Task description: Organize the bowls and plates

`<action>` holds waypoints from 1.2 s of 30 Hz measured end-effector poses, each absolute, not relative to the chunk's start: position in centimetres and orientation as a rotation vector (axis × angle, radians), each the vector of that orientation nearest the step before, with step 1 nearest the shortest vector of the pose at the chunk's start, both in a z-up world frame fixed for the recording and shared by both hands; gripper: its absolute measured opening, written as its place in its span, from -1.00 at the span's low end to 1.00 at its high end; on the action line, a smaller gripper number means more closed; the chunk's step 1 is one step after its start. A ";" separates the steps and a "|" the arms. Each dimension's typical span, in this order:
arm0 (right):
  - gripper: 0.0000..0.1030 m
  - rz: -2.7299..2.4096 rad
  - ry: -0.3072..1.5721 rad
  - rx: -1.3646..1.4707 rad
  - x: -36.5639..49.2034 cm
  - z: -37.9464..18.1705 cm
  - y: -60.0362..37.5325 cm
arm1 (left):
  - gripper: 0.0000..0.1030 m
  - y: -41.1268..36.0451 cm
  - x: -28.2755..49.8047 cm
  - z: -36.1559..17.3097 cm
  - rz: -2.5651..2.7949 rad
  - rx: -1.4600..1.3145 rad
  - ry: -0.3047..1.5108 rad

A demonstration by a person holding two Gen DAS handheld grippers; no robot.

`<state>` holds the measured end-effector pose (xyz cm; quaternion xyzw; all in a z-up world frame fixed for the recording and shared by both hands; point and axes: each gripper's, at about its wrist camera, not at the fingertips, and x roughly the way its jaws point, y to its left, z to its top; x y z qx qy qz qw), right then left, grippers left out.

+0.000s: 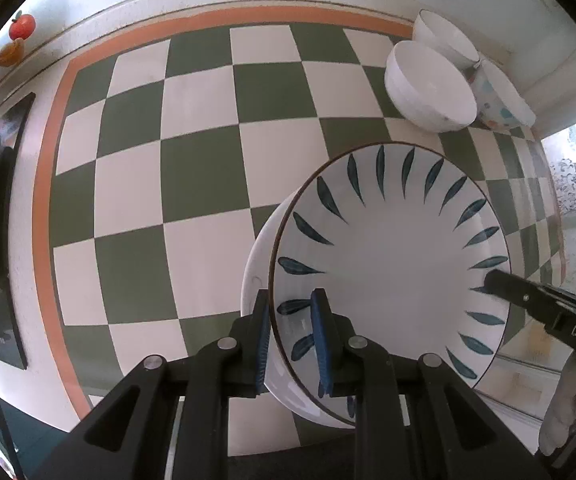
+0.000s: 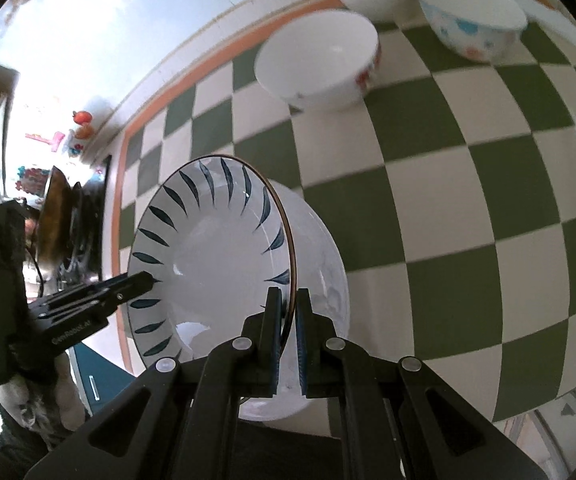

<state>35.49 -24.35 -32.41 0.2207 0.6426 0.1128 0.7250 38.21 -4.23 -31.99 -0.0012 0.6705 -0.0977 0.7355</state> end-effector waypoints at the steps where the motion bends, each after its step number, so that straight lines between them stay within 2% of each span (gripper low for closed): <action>1: -0.84 0.254 1.426 0.488 35.3 -32.9 -24.4 | -0.66 -4.3 38.1 -32.2 -0.213 0.001 1.475; 15: -0.84 0.279 1.498 0.452 35.3 -36.4 -24.0 | -0.66 -4.4 37.7 -35.2 -0.158 -0.002 1.534; 36: -0.78 0.298 1.589 0.383 37.2 -36.3 -23.5 | -0.64 -1.3 36.2 -34.8 -0.049 -0.123 1.546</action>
